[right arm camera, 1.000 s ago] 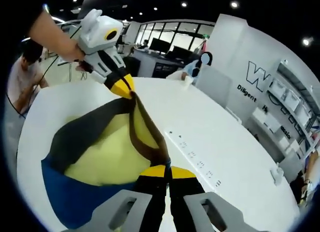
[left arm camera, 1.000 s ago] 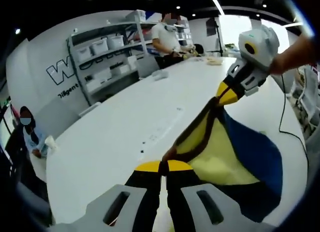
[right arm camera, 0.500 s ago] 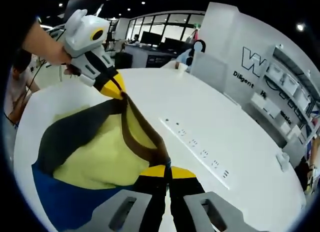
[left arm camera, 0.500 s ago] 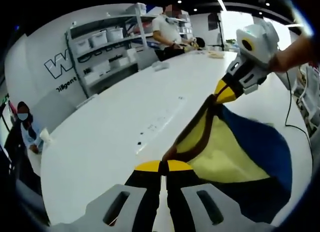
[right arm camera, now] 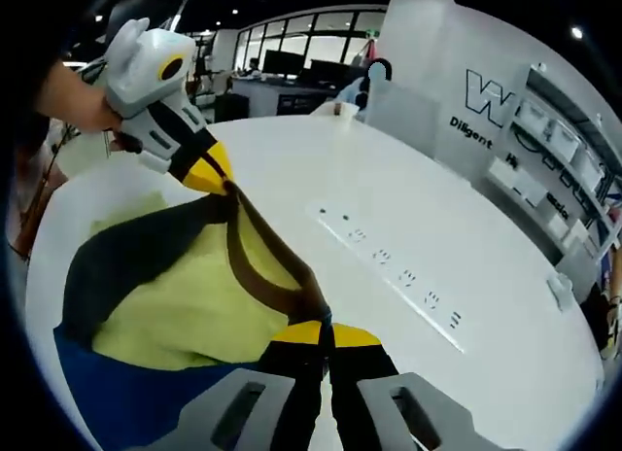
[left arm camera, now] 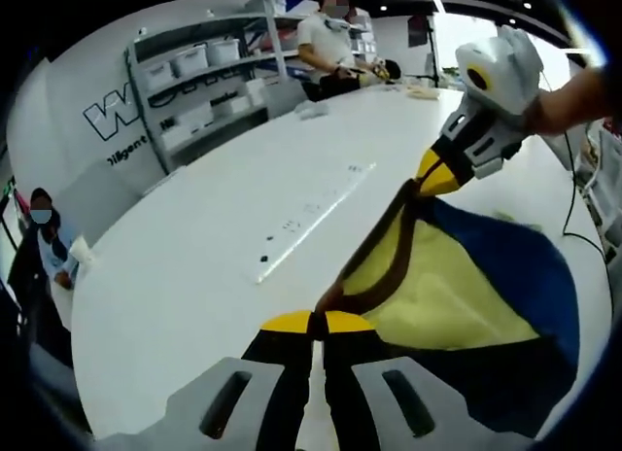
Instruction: Fold the garment on the visible template until the final outline fits inside the template.
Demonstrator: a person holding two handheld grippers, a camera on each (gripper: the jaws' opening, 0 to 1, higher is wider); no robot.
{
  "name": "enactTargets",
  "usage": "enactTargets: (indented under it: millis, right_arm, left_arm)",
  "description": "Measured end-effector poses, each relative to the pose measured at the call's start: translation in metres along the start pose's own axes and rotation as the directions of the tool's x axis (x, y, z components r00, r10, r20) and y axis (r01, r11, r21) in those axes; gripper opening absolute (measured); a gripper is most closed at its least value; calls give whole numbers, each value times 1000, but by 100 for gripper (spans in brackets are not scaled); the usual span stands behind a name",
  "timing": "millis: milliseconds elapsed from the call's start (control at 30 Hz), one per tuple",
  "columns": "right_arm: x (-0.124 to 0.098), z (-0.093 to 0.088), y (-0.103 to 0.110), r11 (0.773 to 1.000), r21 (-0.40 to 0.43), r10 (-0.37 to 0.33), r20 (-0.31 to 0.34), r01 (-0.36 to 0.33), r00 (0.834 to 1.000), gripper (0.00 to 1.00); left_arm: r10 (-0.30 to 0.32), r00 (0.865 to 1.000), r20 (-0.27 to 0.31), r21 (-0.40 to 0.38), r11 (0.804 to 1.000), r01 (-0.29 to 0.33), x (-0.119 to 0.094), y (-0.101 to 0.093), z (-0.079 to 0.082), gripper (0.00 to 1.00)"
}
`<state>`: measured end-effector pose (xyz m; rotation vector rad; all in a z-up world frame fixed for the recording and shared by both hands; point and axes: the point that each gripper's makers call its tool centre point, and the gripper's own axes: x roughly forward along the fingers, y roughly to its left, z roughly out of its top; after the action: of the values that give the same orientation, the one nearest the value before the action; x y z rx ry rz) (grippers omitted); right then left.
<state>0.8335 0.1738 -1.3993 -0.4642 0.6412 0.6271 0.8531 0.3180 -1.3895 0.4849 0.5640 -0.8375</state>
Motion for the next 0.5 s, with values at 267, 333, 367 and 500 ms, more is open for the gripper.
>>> enactTargets:
  millis: [267, 333, 367, 500]
  right_arm:
    - [7, -6, 2, 1000, 9, 7, -31, -7, 999, 0]
    - [8, -8, 4, 1000, 1, 11, -35, -11, 999, 0]
    - [9, -9, 4, 1000, 2, 12, -37, -12, 999, 0]
    - [11, -11, 4, 1000, 11, 16, -40, -16, 999, 0]
  left_arm:
    - [-2, 1000, -26, 0, 1000, 2, 5, -1, -9, 7]
    - [-2, 999, -32, -4, 1000, 2, 6, -1, -11, 7]
    - [-2, 999, -36, -7, 1000, 1, 7, -1, -12, 7]
    - [-15, 999, -39, -31, 999, 14, 7, -4, -13, 7]
